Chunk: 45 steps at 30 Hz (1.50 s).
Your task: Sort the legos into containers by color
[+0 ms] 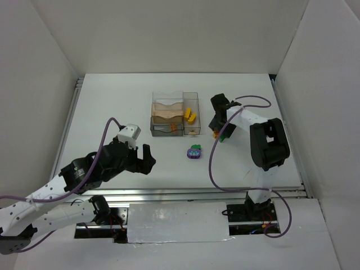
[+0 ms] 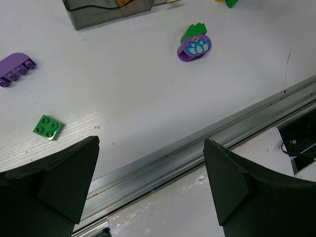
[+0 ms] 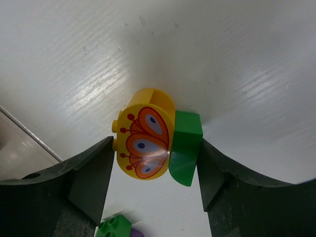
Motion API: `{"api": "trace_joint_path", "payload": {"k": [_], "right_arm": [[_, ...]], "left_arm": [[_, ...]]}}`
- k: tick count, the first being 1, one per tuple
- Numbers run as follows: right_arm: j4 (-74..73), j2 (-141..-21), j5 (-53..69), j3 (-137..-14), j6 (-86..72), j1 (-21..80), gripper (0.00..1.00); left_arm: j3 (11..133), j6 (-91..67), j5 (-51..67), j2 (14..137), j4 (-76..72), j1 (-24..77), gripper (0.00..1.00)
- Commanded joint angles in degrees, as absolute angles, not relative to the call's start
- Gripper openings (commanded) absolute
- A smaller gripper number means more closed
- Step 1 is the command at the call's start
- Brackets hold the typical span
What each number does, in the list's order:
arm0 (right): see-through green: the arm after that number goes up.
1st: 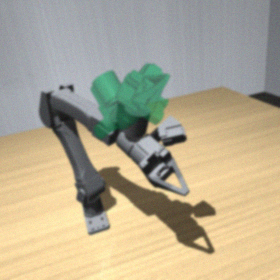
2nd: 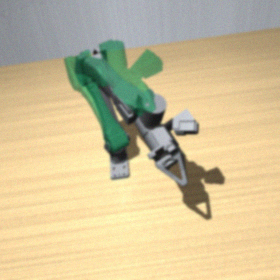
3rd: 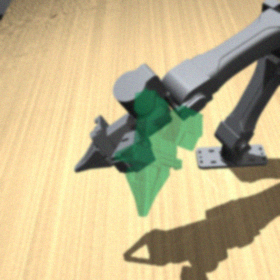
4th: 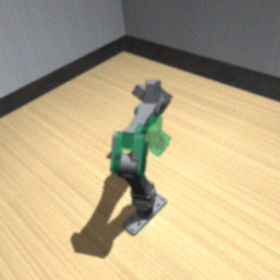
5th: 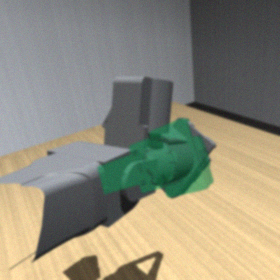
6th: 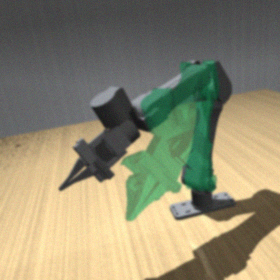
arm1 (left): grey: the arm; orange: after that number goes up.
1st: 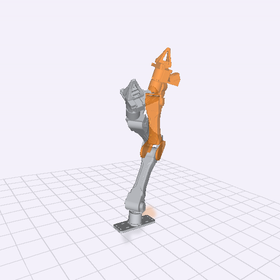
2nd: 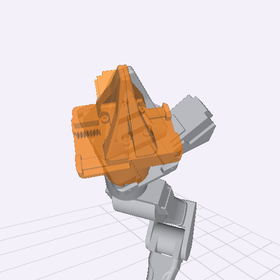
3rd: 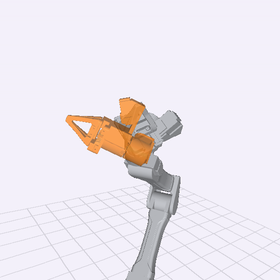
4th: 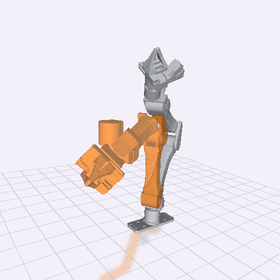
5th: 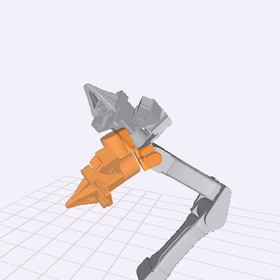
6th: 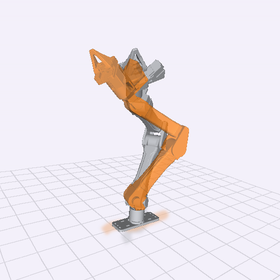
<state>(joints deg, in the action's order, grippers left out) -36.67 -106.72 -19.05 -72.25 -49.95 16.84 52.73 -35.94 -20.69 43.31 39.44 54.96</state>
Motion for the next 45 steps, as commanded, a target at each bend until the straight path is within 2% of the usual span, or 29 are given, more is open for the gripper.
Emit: {"api": "trace_joint_path", "payload": {"k": [1, 3, 4, 6, 7, 20, 32, 36, 43, 45], "right_arm": [[-39.6, -109.4, -17.3, -76.6, -45.5, 15.9, 0.58], [-39.4, -109.5, -17.1, -76.7, -44.4, 15.9, 0.47], [-38.5, -109.2, -16.6, -76.2, -43.2, 16.1, 0.23], [-37.7, -108.5, -16.1, -75.3, -42.2, 15.9, 0.02], [-37.4, -108.2, -15.8, -74.9, -41.8, 16.1, 0.0], [-23.6, -90.4, -17.7, -62.1, -30.5, 25.1, 0.0], [-4.8, -49.9, -3.2, -43.7, -16.1, 42.1, 0.0], [-5.0, -47.6, -2.5, -45.4, -14.9, 48.8, 0.0], [-6.6, -51.9, -11.9, -50.6, -12.7, 61.2, 0.0], [-5.7, -52.9, -13.6, -51.1, -12.6, 63.9, 0.0]], "left_arm": [[53.4, -34.3, -20.5, 43.0, 38.5, 55.3, 0.99], [53.7, -34.3, -20.9, 43.2, 38.8, 55.3, 1.0], [53.8, -34.5, -21.3, 43.3, 39.0, 55.3, 0.99], [53.7, -34.7, -21.6, 42.8, 39.1, 55.3, 1.0], [53.5, -34.7, -21.7, 42.7, 38.9, 55.3, 1.0], [52.9, -37.3, -20.7, 42.2, 35.9, 55.2, 0.99], [57.5, -52.9, -21.5, 39.4, 31.7, 54.8, 0.98], [59.9, -53.4, -16.4, 43.7, 27.3, 54.7, 0.97], [62.5, -51.9, -12.1, 50.0, 22.3, 54.6, 0.95], [62.5, -51.3, -11.0, 50.7, 21.6, 54.6, 0.92]]}}
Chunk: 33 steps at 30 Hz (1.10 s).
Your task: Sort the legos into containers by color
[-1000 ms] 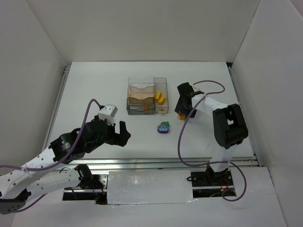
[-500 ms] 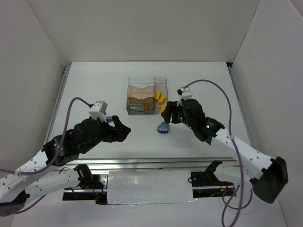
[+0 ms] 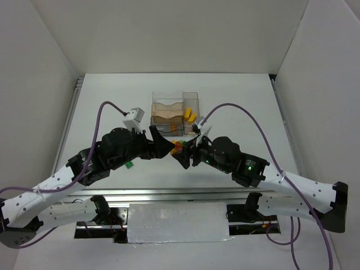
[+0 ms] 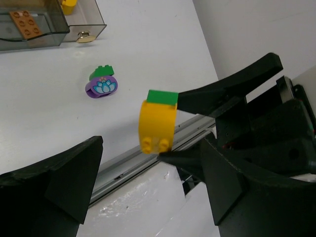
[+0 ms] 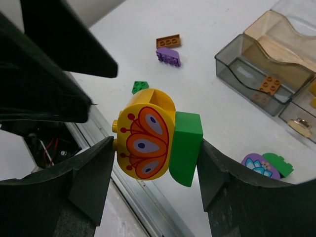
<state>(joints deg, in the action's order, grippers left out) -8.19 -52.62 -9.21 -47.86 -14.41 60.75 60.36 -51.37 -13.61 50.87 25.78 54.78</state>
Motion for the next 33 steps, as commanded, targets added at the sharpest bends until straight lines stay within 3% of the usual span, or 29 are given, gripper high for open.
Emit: {"api": "trace_joint_path", "payload": {"k": [1, 7, 12, 14, 16, 17, 19, 20, 21, 22, 24, 25, 29, 33], "right_arm": [[-5.3, -53.3, -14.6, -51.3, -12.5, 64.6, 0.0], [-4.7, -54.8, -17.1, -53.9, -12.1, 67.4, 0.0], [-3.8, -56.1, -17.1, -55.2, -11.5, 69.3, 0.0], [-3.6, -56.0, -17.1, -55.5, -11.6, 69.9, 0.0], [-3.3, -55.7, -16.3, -55.7, -11.4, 70.0, 0.0], [-3.3, -55.6, -16.2, -55.6, -11.5, 70.0, 0.0], [-2.4, -55.6, -16.5, -54.9, -11.5, 70.0, 0.0], [-1.8, -55.4, -16.6, -54.4, -11.7, 70.1, 0.03], [-1.1, -55.1, -16.3, -53.9, -12.2, 70.0, 0.13], [-0.2, -54.3, -15.8, -52.7, -12.7, 70.0, 0.48], [0.2, -53.2, -14.5, -51.2, -13.4, 69.5, 0.68], [1.6, -52.0, -14.0, -50.8, -13.7, 69.3, 0.99], [0.4, -46.5, -5.7, -48.6, -16.2, 62.2, 1.0], [-3.2, -43.5, 11.5, -49.2, -18.7, 54.7, 1.0]], "left_arm": [[62.5, -51.4, -10.7, 50.9, 21.4, 54.6, 0.91], [61.9, -51.5, -9.3, 53.1, 22.2, 54.6, 0.89], [61.2, -51.0, -7.8, 53.9, 20.9, 54.6, 0.83], [61.3, -50.6, -7.2, 54.3, 20.7, 54.6, 0.76], [61.4, -50.2, -6.9, 54.3, 20.2, 54.6, 0.61], [61.3, -49.3, -6.2, 54.1, 19.7, 54.6, 0.42], [61.5, -48.1, -5.7, 53.6, 18.7, 54.6, 0.16], [61.7, -47.6, -5.4, 53.4, 18.5, 54.6, 0.0], [61.9, -47.2, -5.4, 53.2, 18.5, 54.6, 0.0], [61.9, -46.8, -5.7, 52.5, 18.5, 54.6, 0.0], [61.5, -46.1, -5.8, 51.5, 17.9, 54.6, 0.0], [61.3, -45.0, -5.8, 50.5, 17.3, 54.6, 0.0], [61.5, -40.7, -4.7, 48.0, 16.8, 54.3, 0.0], [61.1, -33.2, 0.8, 44.9, 14.6, 54.2, 0.0]]}}
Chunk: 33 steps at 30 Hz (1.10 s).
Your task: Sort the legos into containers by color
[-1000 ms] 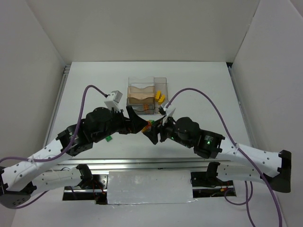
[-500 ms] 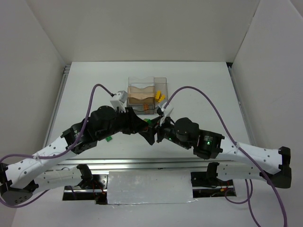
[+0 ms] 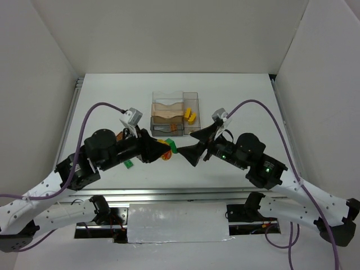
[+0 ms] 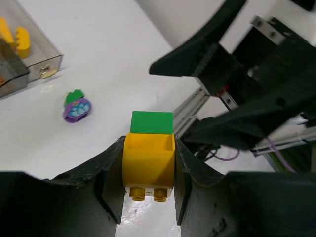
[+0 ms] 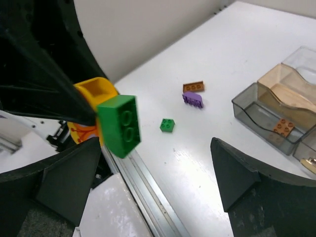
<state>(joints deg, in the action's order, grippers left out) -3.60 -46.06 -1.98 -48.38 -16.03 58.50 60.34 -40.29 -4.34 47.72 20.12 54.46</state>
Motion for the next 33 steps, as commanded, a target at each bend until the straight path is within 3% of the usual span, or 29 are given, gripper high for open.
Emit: {"api": "trace_joint_path", "payload": {"k": [1, 10, 23, 25, 29, 30, 31, 32, 33], "right_arm": [[-4.4, -43.5, 13.9, -49.7, -19.0, 53.9, 1.0], [-0.2, -48.8, 43.5, -55.9, -22.4, 53.4, 0.98], [4.7, -52.7, 45.2, -58.7, -24.4, 55.5, 0.91], [4.2, -53.3, 44.7, -59.0, -24.3, 55.5, 0.86], [3.7, -55.3, 44.3, -59.6, -24.2, 56.1, 0.53], [3.6, -55.6, 43.9, -59.5, -24.1, 56.2, 0.3], [3.7, -55.7, 43.6, -59.2, -24.2, 56.4, 0.19], [3.9, -55.7, 43.0, -58.8, -24.1, 56.3, 0.0], [3.6, -55.5, 42.2, -58.5, -23.6, 56.4, 0.0]], "left_arm": [[60.3, -30.7, 5.3, 44.2, 13.7, 54.1, 0.0], [57.4, -25.6, 26.1, 38.3, 5.8, 54.1, 0.0], [56.8, -25.5, 28.8, 40.8, 6.8, 54.1, 0.0], [56.6, -25.6, 28.1, 40.7, 6.8, 54.1, 0.0], [57.0, -25.6, 27.0, 41.1, 7.0, 54.1, 0.0], [57.1, -25.5, 26.7, 41.4, 7.3, 54.1, 0.0], [57.2, -25.5, 26.3, 41.5, 7.3, 54.1, 0.0], [57.3, -25.5, 26.2, 41.6, 7.3, 54.1, 0.0], [57.4, -25.4, 26.3, 41.5, 7.3, 54.1, 0.0]]}}
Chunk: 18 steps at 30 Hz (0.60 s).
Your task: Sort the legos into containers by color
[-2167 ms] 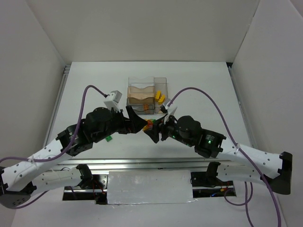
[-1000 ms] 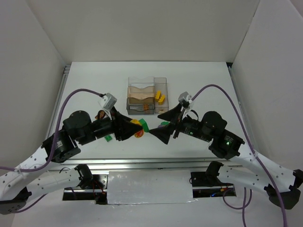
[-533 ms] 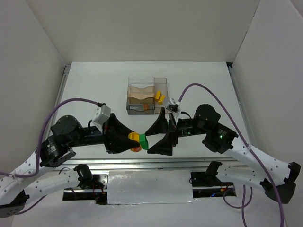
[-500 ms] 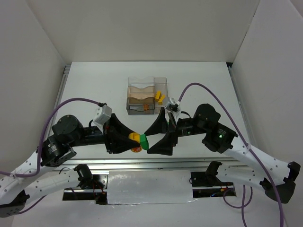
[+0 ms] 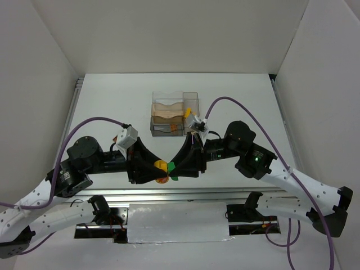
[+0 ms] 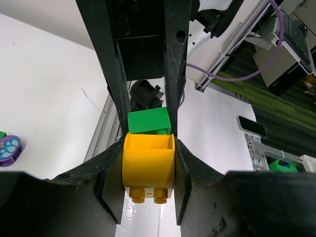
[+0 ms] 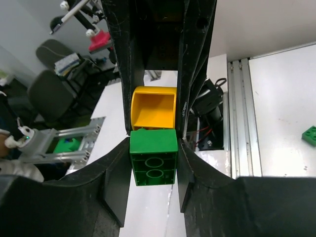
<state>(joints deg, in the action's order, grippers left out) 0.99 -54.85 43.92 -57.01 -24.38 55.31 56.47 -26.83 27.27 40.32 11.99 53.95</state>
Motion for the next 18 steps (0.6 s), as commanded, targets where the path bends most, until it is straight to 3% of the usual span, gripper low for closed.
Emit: {"api": "trace_joint_path", "payload": {"k": [1, 12, 15, 18], "right_arm": [[3.9, -55.3, 42.0, -58.0, -23.0, 56.2, 0.0], [5.1, -53.7, 47.4, -51.3, -20.6, 38.7, 0.0], [4.7, -58.2, 39.9, -51.2, -19.3, 35.7, 0.0], [2.1, -67.3, 22.5, -56.1, -18.0, 35.6, 0.0]], "left_arm": [[57.5, -25.3, 26.4, 41.4, 7.5, 54.1, 0.0], [60.0, -21.4, 19.2, 36.2, 16.9, 54.1, 0.0], [60.2, -20.7, 12.0, 34.6, 22.4, 54.1, 0.0], [59.6, -20.7, 4.0, 33.2, 27.0, 54.1, 0.0]]}}
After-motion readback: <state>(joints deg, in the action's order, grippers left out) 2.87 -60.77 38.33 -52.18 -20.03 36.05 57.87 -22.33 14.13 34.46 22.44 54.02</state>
